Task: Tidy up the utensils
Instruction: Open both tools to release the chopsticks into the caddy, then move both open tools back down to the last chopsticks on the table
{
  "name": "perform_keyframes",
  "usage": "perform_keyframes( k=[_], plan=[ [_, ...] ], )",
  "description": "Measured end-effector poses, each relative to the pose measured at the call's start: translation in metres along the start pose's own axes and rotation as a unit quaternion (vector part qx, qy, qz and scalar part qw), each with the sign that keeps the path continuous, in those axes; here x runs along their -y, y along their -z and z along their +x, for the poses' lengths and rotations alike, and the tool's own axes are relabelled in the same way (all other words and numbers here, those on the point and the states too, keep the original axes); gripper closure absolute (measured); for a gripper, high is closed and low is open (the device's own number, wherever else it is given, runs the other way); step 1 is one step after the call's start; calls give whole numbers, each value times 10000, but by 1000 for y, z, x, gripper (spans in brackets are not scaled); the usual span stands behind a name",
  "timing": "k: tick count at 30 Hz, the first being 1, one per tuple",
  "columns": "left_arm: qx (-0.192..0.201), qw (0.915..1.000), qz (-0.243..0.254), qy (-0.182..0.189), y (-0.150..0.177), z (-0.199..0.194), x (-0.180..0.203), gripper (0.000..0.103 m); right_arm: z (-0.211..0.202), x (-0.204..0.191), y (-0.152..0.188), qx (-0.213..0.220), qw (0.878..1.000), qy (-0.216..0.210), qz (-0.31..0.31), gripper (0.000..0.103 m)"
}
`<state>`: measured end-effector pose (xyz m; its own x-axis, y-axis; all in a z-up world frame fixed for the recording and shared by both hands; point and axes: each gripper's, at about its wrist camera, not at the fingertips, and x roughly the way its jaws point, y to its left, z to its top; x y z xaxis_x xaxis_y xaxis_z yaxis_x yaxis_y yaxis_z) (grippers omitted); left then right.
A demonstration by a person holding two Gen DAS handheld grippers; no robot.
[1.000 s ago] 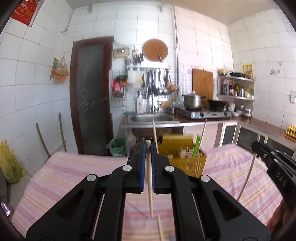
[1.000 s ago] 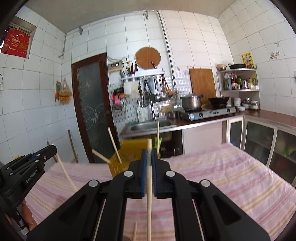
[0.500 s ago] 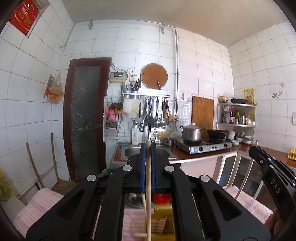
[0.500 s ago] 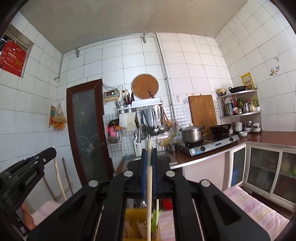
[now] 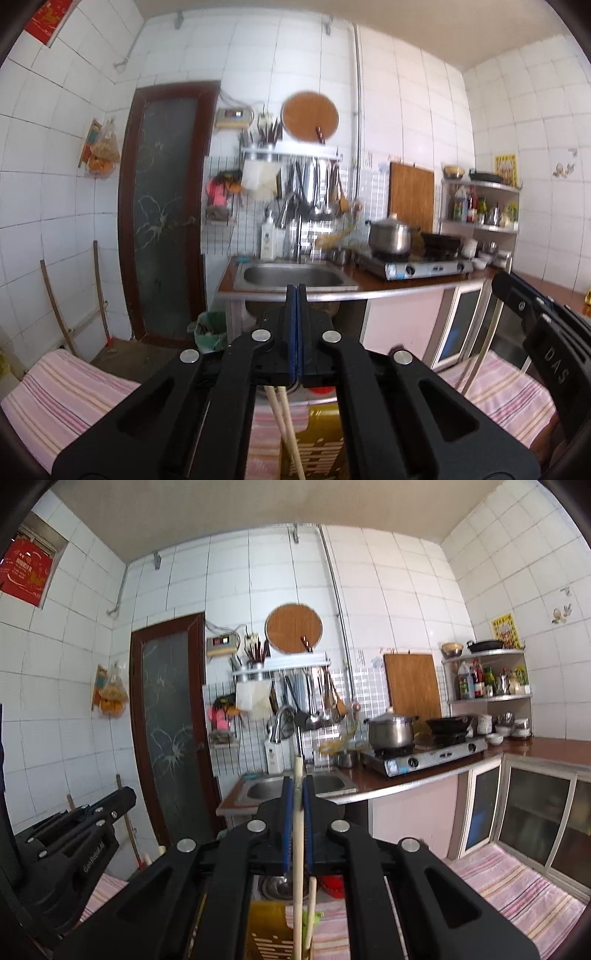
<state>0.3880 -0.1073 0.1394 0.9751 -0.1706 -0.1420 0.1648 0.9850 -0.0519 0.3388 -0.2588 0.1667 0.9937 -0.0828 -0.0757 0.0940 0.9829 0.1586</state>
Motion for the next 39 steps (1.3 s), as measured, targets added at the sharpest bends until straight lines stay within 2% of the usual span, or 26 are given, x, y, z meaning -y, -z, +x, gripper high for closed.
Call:
perform_keyframes(
  k=[5, 6, 7, 8, 9, 11, 15, 17, 27, 33, 39],
  plan=[
    [-342, 9994, 74, -73, 13, -3, -10, 101, 5, 6, 16, -500, 9987, 121, -12, 96],
    [-400, 9991, 69, -94, 12, -6, -13, 89, 4, 9, 17, -554, 9983, 150, 14, 95],
    [-500, 9986, 51, -131, 12, -12, -18, 79, 2, 12, 17, -626, 9978, 190, 57, 84],
    [-546, 9984, 29, -165, 13, -17, -21, 53, -4, 17, 18, -699, 9971, 235, 166, 56],
    [-551, 9982, -10, -221, 13, -26, -25, 36, -9, 21, 19, -718, 9968, 249, 260, 44],
    [-518, 9980, -36, -365, 15, -43, -33, 25, -20, 30, 21, -841, 9955, 267, 359, 40],
    [-784, 9959, 14, -458, 23, -74, -47, 17, -43, 37, 28, -1091, 9932, 240, 329, 36],
    [-859, 9947, -26, -558, 31, -95, -55, 7, -58, 36, 34, -1173, 9924, 258, 253, 32],
    [-1429, 9875, 84, -657, 83, -162, -62, 5, -135, 23, 61, -1514, 9884, 146, 54, 20],
    [-1826, 9803, 131, -737, 121, -173, -70, 5, -161, 20, 94, -1868, 9821, 225, -18, 18],
    [-2265, 9705, 234, -785, 155, -175, -79, 5, -171, 19, 134, -2333, 9718, 308, 130, 18]
  ],
)
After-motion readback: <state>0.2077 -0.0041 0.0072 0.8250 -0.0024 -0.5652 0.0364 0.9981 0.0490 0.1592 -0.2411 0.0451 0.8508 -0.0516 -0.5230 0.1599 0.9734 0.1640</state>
